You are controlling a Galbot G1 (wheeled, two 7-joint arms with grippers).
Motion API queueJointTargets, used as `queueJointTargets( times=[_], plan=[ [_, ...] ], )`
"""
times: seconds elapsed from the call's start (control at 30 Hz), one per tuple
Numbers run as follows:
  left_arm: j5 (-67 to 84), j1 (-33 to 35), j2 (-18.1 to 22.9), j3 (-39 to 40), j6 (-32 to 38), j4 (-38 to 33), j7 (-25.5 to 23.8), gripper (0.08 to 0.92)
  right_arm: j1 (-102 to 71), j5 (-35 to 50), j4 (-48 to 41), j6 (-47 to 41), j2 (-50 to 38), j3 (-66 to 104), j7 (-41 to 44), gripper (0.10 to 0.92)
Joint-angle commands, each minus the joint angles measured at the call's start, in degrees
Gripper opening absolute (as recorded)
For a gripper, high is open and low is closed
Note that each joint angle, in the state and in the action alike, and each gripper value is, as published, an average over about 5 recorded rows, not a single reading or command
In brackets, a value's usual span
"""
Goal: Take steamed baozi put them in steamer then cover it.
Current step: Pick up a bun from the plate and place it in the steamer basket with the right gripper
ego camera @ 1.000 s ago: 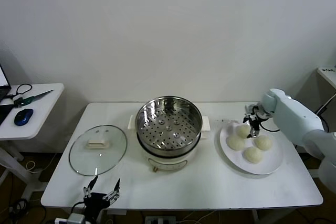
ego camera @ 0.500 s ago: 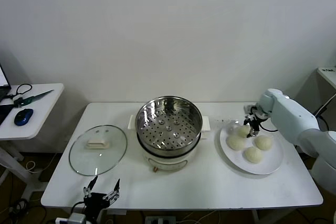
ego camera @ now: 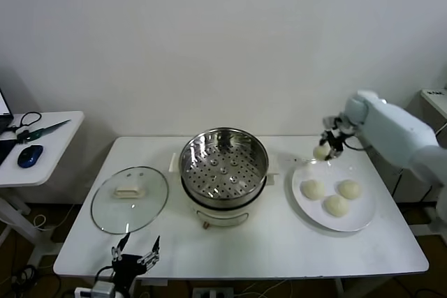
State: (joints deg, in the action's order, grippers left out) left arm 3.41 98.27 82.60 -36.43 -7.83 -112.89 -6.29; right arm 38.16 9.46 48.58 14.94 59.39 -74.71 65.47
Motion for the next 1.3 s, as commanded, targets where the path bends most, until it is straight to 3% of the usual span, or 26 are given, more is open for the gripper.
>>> queueJointTargets(
  times=[0.03,0.17,0.33,0.53,0.73,1.3],
  plan=[
    [-0.5,0.3,-0.3,0.1,0.0,-0.5,0.0,0.823,23.3,9.9,18.5,11.3,3.7,-13.7,2.5,0.602],
    [-0.7,0.3,-0.3,0.2,0.0,-0.8,0.0,0.823,24.7,6.4,28.7,17.7,8.3,-13.4,0.3,0.602],
    [-0.7,0.2,-0.3,0.1,0.1,-1.1,0.0,0.823,14.3,-8.1,32.2,22.3,10.8,-8.6,-3.1,0.602],
    [-0.8,0.4,0.0,0.1,-0.1,-1.6,0.0,0.823,1.7,-25.7,24.7,26.5,11.0,-3.2,-8.0,0.602],
    [-1.0,0.2,0.1,0.2,-0.2,-1.6,0.0,0.823,-8.2,-35.4,14.3,28.2,13.6,4.0,-13.1,0.602],
    [-0.7,-0.6,-0.4,0.1,-0.1,-0.5,0.1,0.823,-15.9,-41.7,0.9,29.2,18.8,9.4,-15.9,0.602]
  ],
)
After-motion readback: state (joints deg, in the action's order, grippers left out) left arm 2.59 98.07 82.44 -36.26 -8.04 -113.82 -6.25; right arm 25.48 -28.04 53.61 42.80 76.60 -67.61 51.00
